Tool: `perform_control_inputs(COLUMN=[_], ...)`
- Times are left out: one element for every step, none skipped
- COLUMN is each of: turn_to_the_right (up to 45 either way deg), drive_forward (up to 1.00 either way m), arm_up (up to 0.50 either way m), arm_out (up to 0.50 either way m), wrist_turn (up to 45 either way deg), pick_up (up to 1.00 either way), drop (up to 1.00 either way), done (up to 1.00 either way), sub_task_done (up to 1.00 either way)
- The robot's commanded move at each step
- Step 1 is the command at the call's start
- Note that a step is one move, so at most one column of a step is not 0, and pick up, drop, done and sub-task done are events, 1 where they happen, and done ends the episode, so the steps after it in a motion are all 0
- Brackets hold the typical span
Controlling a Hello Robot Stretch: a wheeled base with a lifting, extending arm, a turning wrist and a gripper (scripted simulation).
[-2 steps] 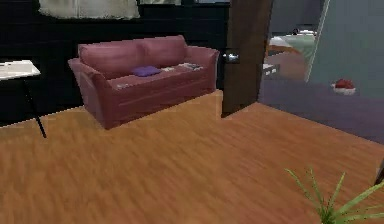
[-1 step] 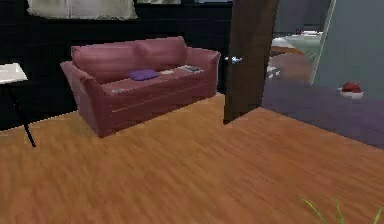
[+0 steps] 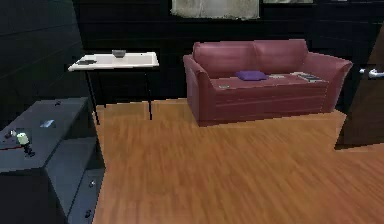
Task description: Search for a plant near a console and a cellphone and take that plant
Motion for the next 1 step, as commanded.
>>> perform_control_inputs(turn_to_the_right=[0.0], drive_forward=[0.3], arm_up=[0.0], arm_out=[0.0], wrist_turn=[0.0], pick_up=[0.0], drop=[0.0], done=[0.0], sub_task_done=[0.0])
